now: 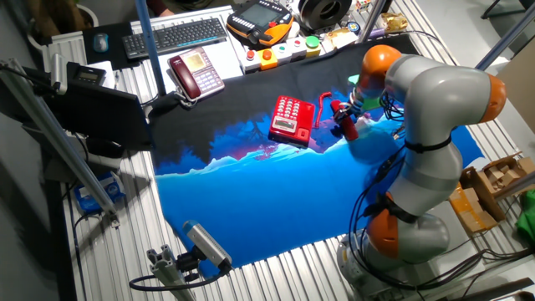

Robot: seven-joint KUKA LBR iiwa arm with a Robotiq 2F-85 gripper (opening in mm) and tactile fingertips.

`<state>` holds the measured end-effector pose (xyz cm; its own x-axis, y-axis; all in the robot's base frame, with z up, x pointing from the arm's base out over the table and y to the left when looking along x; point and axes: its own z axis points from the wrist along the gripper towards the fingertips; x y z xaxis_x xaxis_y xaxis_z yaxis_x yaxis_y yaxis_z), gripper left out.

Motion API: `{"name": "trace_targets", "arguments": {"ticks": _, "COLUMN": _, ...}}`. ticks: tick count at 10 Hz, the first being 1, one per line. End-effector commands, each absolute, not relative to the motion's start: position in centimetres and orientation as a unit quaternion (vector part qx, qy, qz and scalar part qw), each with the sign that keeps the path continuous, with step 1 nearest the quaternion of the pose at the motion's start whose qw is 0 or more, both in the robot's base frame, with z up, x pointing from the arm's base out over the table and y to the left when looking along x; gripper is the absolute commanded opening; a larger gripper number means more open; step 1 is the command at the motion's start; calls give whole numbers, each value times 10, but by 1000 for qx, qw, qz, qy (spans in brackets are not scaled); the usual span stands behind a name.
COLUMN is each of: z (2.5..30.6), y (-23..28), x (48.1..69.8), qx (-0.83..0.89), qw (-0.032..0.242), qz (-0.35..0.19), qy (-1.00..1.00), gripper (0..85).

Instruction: Place the handset of the telephone on the corresponding phone cradle

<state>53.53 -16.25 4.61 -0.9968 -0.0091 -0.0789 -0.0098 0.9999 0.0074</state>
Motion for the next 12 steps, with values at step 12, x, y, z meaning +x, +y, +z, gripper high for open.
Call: {"name": "trace_targets", "arguments": {"ticks": 12, "z": 42, "y": -162, "x": 537, "qx": -18, "qw": 42, "qz": -7, "qy": 999, "gripper": 820}}
